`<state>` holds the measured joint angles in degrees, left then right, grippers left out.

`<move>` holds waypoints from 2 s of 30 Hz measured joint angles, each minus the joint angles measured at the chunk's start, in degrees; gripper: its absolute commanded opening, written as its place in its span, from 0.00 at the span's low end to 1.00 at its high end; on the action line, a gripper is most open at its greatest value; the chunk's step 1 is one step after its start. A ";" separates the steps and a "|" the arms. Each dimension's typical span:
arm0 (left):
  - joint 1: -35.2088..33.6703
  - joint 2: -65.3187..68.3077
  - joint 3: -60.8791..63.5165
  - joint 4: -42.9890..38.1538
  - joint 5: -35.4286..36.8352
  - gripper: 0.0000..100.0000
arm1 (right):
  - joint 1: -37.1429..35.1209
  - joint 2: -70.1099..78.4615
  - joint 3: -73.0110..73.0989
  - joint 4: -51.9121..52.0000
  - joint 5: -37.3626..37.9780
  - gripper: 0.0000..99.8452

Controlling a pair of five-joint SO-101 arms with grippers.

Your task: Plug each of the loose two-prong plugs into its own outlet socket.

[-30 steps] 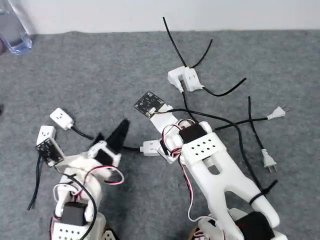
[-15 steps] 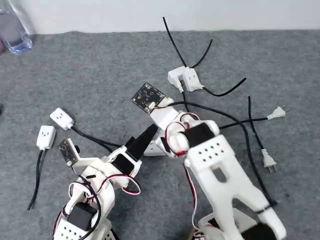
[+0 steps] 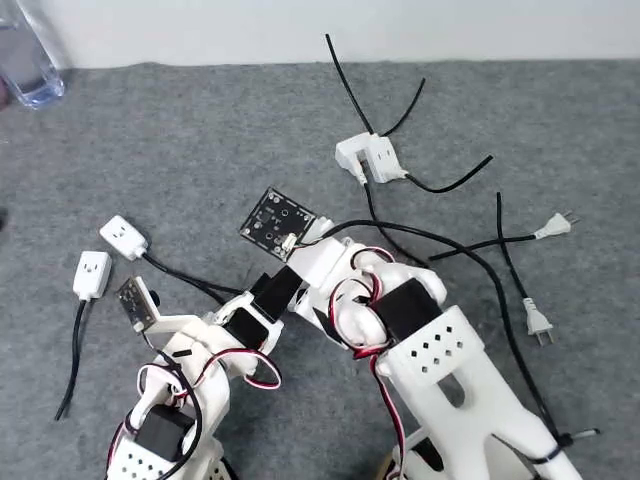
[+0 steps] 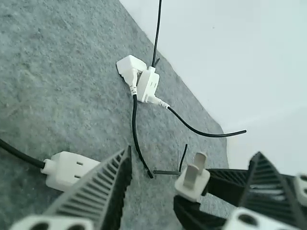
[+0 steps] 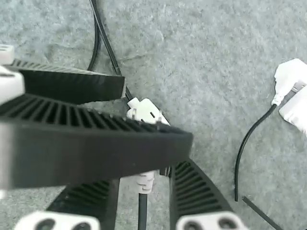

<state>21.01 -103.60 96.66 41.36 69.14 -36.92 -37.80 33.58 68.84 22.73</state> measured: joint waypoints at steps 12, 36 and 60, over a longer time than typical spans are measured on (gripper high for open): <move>0.26 0.00 -0.09 -0.09 0.00 0.36 | 0.09 -11.87 0.00 1.85 0.00 0.01; 0.09 -0.09 -0.18 -0.44 0.35 0.36 | 0.26 -16.35 0.09 2.99 0.00 0.01; 0.09 -0.09 -0.18 -0.18 0.35 0.36 | 0.26 -16.35 0.09 2.99 0.00 0.01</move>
<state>21.10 -103.69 96.48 41.19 69.49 -36.66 -54.15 33.67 71.82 22.73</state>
